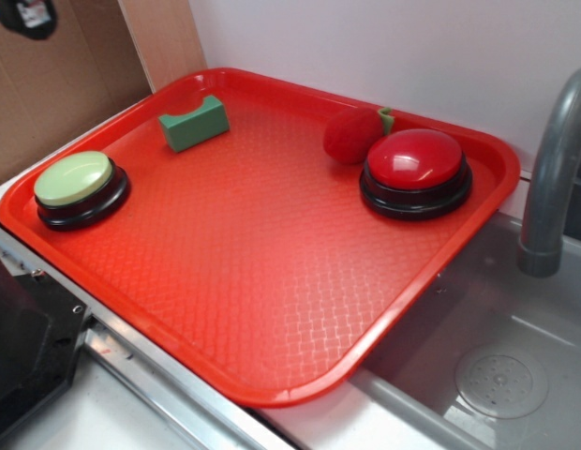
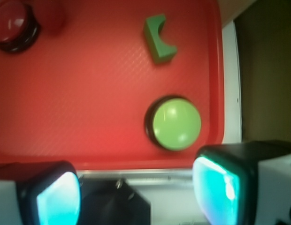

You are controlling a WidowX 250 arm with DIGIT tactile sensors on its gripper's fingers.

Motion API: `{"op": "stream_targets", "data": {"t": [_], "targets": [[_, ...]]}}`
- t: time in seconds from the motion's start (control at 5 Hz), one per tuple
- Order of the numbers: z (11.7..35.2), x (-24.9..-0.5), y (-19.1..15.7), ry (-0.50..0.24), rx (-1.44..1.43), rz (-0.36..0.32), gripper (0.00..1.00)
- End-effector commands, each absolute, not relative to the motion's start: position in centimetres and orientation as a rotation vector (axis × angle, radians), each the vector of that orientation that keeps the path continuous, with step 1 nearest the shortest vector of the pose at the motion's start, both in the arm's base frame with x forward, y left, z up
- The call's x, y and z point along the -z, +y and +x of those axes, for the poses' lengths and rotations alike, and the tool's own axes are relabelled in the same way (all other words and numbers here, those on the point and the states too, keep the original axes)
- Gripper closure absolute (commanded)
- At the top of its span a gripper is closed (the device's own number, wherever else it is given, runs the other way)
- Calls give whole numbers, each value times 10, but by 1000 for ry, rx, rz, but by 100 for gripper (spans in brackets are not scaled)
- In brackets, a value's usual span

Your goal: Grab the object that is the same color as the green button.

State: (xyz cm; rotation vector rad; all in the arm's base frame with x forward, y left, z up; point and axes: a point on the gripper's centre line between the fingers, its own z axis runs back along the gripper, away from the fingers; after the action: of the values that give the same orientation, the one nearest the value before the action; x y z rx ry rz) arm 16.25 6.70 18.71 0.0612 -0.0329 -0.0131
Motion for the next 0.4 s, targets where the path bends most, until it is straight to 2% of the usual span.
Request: {"op": "stream_targets", "data": {"t": [0.0, 0.2], "targets": [[224, -161, 97, -159, 55, 235, 0], [239, -142, 109, -225, 27, 263, 0]]}}
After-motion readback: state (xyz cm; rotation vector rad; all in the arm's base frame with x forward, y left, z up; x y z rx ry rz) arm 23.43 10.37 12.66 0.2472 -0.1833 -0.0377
